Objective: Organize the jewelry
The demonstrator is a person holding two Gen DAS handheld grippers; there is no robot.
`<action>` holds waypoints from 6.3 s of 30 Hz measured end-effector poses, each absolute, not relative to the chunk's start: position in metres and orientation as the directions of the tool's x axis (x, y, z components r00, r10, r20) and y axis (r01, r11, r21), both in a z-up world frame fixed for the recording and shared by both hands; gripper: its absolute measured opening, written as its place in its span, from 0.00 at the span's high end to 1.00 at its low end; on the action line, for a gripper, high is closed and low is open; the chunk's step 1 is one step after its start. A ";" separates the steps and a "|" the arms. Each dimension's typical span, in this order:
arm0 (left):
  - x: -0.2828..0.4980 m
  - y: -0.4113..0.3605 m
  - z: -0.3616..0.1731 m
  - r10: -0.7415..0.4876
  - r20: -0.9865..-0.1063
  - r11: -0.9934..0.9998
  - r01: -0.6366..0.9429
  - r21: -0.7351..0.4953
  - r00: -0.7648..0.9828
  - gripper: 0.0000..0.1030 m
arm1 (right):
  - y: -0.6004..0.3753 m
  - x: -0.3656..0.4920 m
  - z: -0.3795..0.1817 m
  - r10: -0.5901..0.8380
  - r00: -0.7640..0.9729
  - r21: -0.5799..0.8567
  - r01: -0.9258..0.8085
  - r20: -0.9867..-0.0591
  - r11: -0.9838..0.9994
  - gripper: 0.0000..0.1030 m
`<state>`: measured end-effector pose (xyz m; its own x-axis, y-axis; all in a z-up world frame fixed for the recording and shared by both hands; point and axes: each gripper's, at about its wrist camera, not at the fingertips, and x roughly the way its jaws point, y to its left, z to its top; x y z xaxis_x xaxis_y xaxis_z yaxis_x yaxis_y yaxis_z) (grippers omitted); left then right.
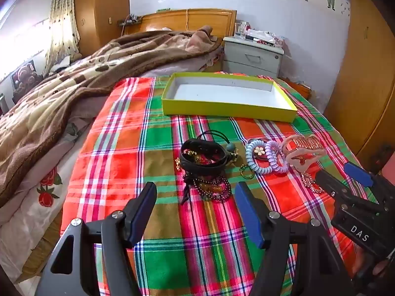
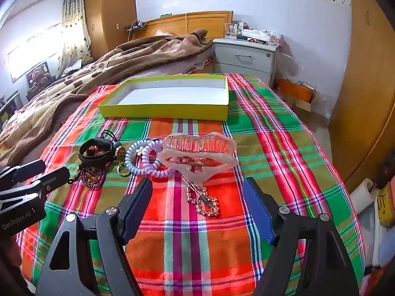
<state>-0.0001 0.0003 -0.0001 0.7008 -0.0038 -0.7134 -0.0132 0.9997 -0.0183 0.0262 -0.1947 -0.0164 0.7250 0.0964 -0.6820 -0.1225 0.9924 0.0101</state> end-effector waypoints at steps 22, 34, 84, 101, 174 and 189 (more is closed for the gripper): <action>0.021 0.016 -0.012 -0.021 -0.764 0.998 -0.034 -0.056 0.645 0.34 | -0.193 0.037 -0.024 0.147 0.711 0.058 -0.148 -0.688 0.987 0.27; 0.027 0.016 -0.016 -0.018 -0.777 0.998 -0.042 -0.056 0.629 0.34 | -0.196 0.041 -0.026 0.142 0.707 0.064 -0.136 -0.693 0.989 0.27; 0.022 0.017 -0.012 -0.012 -0.781 0.998 -0.043 -0.049 0.625 0.34 | -0.196 0.040 -0.023 0.155 0.716 0.067 -0.151 -0.680 0.986 0.27; 0.049 0.042 -0.012 -0.211 -0.764 0.972 0.049 -0.229 0.611 0.34 | -0.226 0.070 -0.012 0.321 0.700 0.082 -0.352 -0.638 0.932 0.27; 0.075 0.061 -0.001 -0.301 -0.758 0.945 0.076 -0.318 0.579 0.87 | -0.252 0.078 0.000 0.470 0.636 0.266 -0.394 -0.612 0.880 0.60; 0.125 0.069 0.023 -0.303 -0.701 0.938 0.073 -0.338 0.646 0.87 | -0.236 0.125 0.021 0.390 0.673 0.211 -0.335 -0.629 0.918 0.60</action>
